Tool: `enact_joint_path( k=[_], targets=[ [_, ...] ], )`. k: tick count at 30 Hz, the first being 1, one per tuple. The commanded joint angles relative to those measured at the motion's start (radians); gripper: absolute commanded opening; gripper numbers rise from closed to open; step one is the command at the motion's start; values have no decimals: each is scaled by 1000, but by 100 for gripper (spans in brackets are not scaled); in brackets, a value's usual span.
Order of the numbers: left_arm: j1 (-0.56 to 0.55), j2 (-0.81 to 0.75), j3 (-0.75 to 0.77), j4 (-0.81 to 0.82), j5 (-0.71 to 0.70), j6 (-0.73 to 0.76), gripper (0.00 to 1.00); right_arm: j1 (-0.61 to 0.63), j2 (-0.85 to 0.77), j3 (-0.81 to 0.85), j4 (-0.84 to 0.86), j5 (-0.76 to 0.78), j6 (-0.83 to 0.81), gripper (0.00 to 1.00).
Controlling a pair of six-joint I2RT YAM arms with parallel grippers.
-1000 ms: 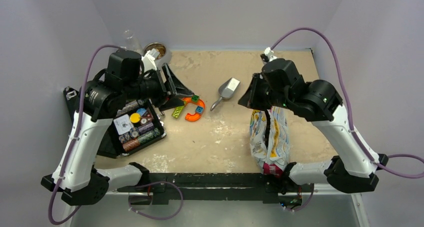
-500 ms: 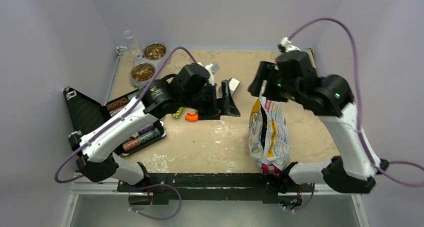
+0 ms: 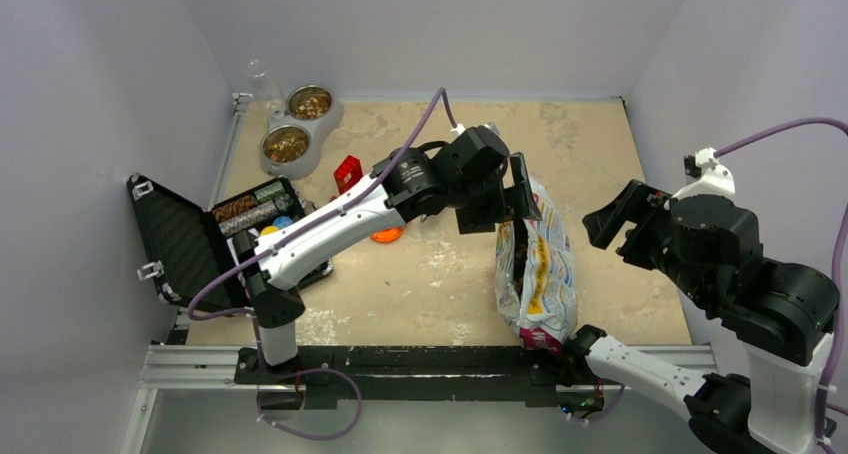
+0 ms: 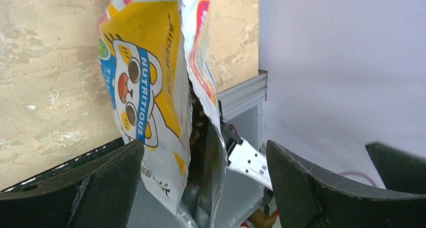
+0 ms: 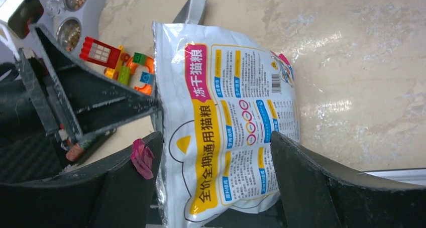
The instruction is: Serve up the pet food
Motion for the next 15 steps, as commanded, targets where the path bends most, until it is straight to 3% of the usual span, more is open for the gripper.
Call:
enact_joint_path(
  k=[1, 10, 14, 15],
  targets=[
    [-11, 71, 144, -138, -121, -82, 91, -2, -54, -47, -16, -29, -16, 83],
    [-23, 171, 172, -151, -79, -66, 44, -1, -134, -177, 45, -164, -142, 82],
    [-9, 191, 184, -165, -37, -2, 7, -2, -137, -210, 88, -232, -193, 81],
    [-2, 192, 193, -174, -28, 31, 3, -2, -136, -221, 99, -246, -202, 81]
  ],
)
